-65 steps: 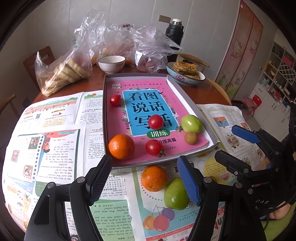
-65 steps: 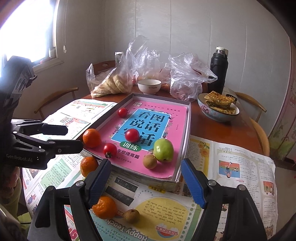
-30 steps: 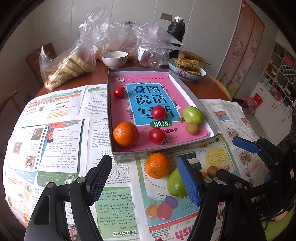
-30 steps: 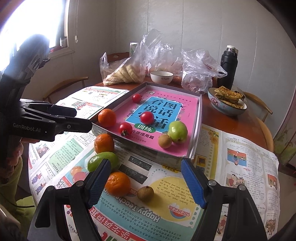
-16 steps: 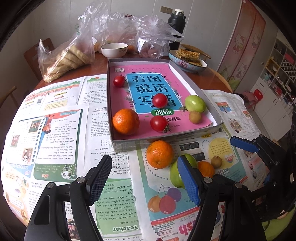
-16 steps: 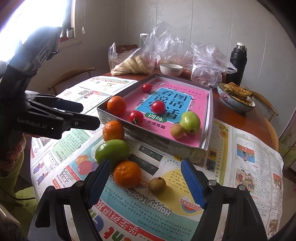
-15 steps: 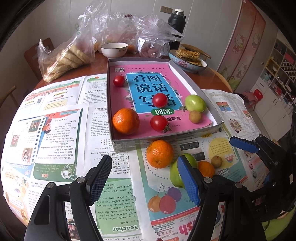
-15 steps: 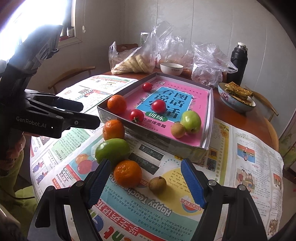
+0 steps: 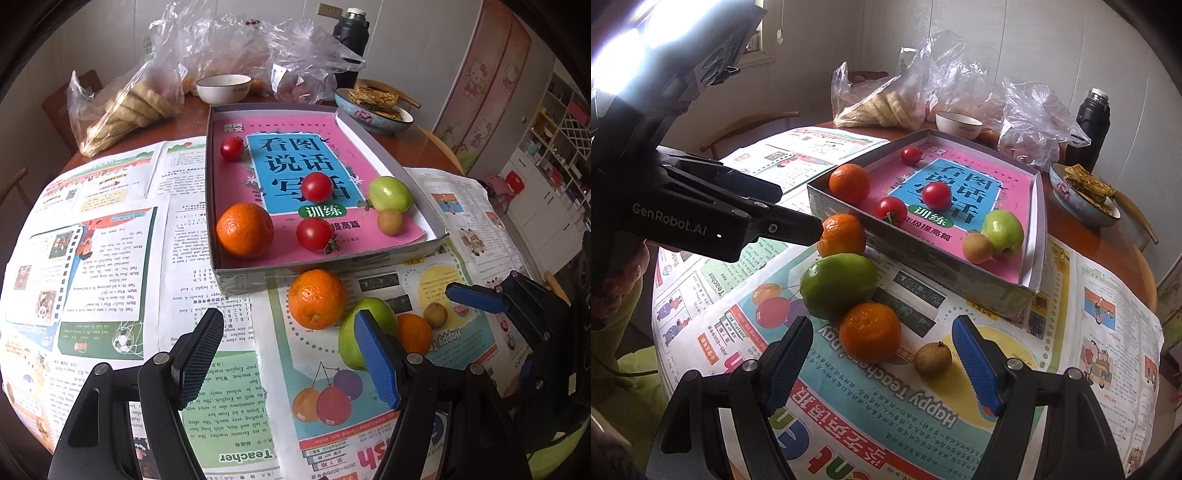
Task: Organize fruits
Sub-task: 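Move both open tools toward the remaining oranges and green fruit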
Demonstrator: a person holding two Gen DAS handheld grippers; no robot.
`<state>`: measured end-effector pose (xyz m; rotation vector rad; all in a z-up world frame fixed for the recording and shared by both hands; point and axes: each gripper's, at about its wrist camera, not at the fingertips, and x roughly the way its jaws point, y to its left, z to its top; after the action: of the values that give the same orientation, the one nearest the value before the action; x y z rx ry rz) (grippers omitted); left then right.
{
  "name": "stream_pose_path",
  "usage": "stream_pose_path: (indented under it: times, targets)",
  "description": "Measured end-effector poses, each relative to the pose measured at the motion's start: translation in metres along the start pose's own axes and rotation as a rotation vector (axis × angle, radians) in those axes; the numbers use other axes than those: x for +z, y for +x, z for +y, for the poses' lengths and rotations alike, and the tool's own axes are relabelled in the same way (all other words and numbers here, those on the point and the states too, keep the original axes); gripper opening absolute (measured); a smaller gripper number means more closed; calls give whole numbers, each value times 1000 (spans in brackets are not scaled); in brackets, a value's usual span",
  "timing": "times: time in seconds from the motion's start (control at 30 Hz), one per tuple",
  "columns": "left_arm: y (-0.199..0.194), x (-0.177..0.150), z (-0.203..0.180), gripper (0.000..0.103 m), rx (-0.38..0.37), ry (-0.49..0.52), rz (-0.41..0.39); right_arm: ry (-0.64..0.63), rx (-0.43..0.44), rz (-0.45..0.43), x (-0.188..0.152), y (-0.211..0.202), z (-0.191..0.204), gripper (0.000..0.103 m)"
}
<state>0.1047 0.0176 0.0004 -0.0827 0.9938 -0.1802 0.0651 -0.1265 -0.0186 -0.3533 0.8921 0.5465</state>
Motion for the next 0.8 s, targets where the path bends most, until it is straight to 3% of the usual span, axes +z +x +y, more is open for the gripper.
stream_pose_path:
  times: [0.7, 0.8]
  targets:
    - [8, -3, -1, 75, -2, 5, 20, -34, 30, 16, -5, 6, 9, 72]
    - [8, -2, 0, 75, -3, 1, 23, -47, 37, 27, -6, 8, 11, 63]
